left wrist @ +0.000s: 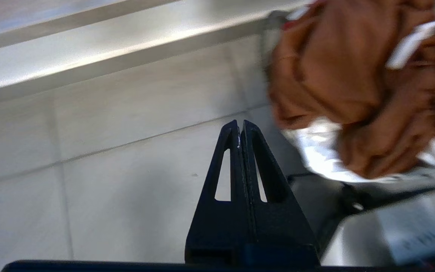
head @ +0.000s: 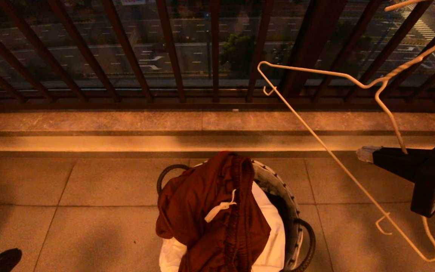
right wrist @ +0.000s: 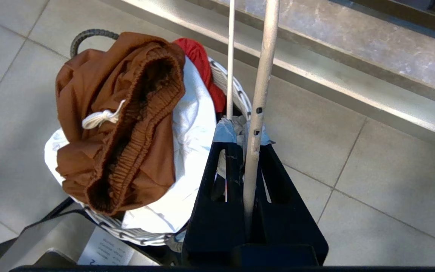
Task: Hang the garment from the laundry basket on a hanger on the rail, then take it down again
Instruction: Pick up clothes from the basket
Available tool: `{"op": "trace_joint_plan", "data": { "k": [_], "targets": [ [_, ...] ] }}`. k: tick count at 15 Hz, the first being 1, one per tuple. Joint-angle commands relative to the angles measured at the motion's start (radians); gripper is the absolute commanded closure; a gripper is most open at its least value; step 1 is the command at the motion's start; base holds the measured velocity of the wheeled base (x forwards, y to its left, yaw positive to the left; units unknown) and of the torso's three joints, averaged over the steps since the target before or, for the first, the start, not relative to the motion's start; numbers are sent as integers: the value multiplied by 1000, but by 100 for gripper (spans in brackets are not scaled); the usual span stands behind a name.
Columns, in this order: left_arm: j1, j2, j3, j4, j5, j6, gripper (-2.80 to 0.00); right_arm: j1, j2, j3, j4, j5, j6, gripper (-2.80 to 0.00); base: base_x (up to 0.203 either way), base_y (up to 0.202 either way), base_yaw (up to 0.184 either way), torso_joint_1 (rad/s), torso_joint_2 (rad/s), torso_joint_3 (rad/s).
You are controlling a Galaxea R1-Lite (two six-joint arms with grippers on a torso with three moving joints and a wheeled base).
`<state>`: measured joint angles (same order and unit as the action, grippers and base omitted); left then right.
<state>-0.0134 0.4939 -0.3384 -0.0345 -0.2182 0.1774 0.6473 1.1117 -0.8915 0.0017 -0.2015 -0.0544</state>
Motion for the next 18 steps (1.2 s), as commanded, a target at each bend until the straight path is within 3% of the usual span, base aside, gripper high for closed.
{"op": "trace_joint_plan", "data": {
  "k": [1,3,8,13,16,18],
  "targets": [
    [-1,183,-71,2,-50,11,0,-3,-3,-1,0,-1,-1,0,0,0,0,0,0,0],
    [-39,354,-172,6,-109,38,0,-20,-3,-3,0,-1,-1,0,0,0,0,0,0,0],
    [-313,786,-428,5,-120,63,0,-47,5,-18,0,-1,-1,0,0,0,0,0,0,0],
    [-539,1094,-732,10,-36,65,0,-102,11,-29,1,-1,-2,0,0,0,0,0,0,0],
    [-616,1172,-840,27,40,64,0,-144,23,-35,0,1,-5,0,0,0,0,0,0,0],
    [-636,1211,-913,30,51,65,0,-152,27,-38,0,1,-5,0,0,0,0,0,0,0]
  ]
}}
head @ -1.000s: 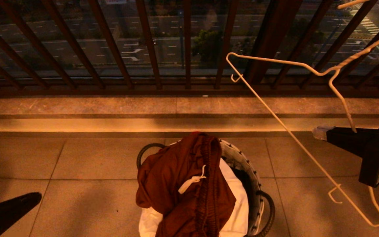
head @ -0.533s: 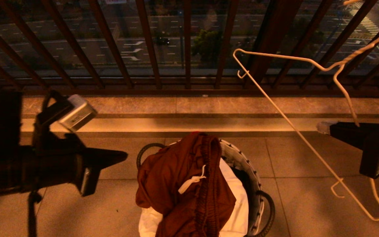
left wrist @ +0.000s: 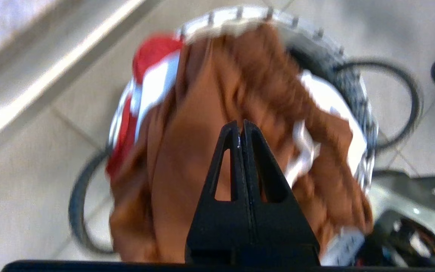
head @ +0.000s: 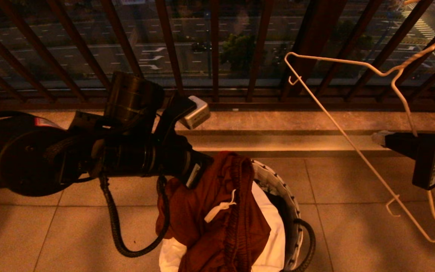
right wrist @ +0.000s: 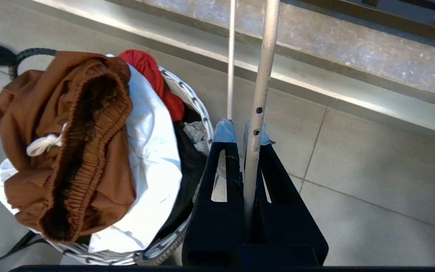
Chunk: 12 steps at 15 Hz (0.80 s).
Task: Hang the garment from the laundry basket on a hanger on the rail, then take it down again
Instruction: Pick up clothes from the basket
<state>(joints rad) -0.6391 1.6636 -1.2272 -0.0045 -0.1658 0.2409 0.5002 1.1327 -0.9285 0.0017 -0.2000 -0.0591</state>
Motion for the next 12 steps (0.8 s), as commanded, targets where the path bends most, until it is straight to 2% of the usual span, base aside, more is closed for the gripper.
{"op": "trace_joint_plan", "data": {
  "k": [1,2,3,4,7,9,12],
  "targets": [
    [-16,63,-65,1,3,1,0,-5,8,-1,0,-1,-1,0,0,0,0,0,0,0],
    [-20,82,-100,6,9,1,0,-5,16,-1,0,-2,-1,0,0,0,0,0,0,0],
    [-33,99,-131,24,29,0,-280,-5,18,-1,0,-3,-1,0,0,0,0,0,0,0],
    [-56,110,-153,54,62,-1,-280,-6,19,-1,0,-3,-1,0,0,0,0,0,0,0],
    [-94,143,-194,65,92,-6,-280,-6,19,-1,0,-3,-1,0,0,0,0,0,0,0],
    [-115,173,-219,63,133,-1,-280,-6,19,-1,0,-1,-1,0,0,0,0,0,0,0],
    [-119,235,-261,59,218,63,-280,-6,19,-1,0,-3,-2,0,0,0,0,0,0,0]
  ]
}}
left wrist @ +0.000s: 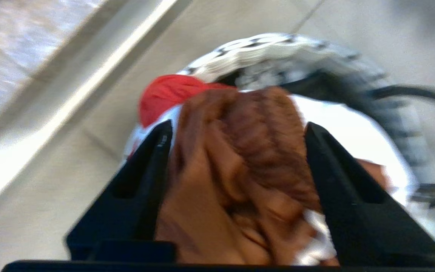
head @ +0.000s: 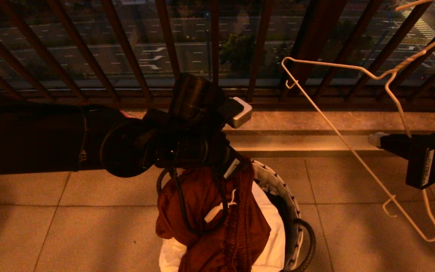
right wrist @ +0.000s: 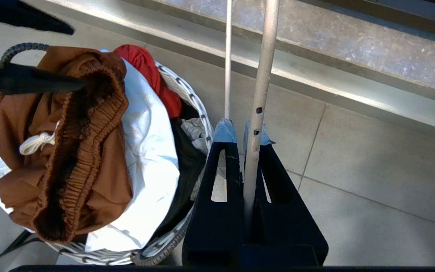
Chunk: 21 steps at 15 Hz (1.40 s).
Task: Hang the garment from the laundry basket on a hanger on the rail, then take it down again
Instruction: Pick up clothes from the basket
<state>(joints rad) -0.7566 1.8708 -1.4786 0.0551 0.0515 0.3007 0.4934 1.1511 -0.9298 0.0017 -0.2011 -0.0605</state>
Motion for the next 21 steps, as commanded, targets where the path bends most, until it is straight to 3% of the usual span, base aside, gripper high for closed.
{"op": "trace_joint_plan", "data": {
  "k": [1,21],
  "targets": [
    [-1,41,-19,-1,18,27,-280,1,1,0,0,0,-1,0,0,0,0,0,0,0],
    [-23,86,-61,6,28,253,-280,1,-17,0,0,0,-19,0,0,0,0,0,0,0]
  ]
}}
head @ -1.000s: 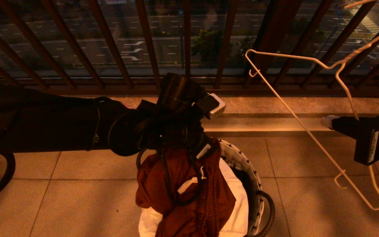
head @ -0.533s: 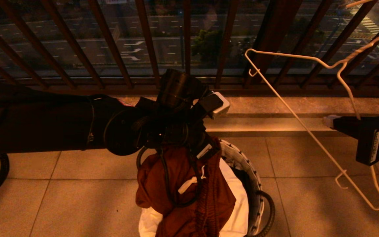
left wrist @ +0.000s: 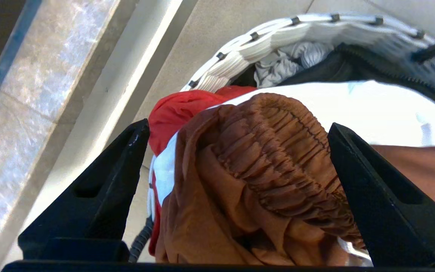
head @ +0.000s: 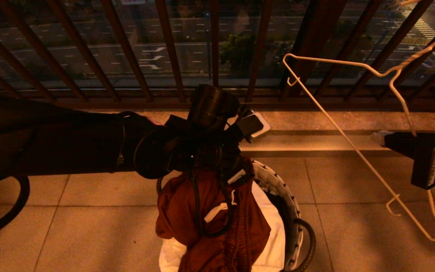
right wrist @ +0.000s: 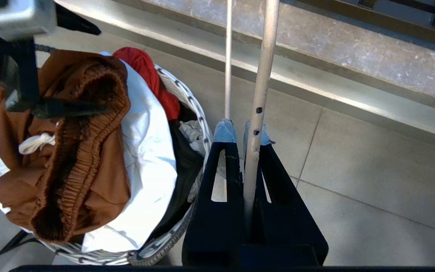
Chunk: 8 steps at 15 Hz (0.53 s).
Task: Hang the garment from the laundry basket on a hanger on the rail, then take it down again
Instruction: Pick up clothes from the basket
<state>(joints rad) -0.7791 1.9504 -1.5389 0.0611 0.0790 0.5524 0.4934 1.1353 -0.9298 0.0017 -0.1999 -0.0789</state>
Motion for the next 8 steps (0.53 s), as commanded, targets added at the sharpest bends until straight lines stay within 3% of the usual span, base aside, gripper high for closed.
{"op": "trace_joint_plan", "data": {
  "k": [1,8],
  "targets": [
    [0,7,0,0,1,24,-280,1,-2,0,0,-1,-1,0,0,0,0,0,0,0],
    [15,4,17,3,24,109,-280,1,-6,-1,0,-1,-2,0,0,0,0,0,0,0]
  ]
}}
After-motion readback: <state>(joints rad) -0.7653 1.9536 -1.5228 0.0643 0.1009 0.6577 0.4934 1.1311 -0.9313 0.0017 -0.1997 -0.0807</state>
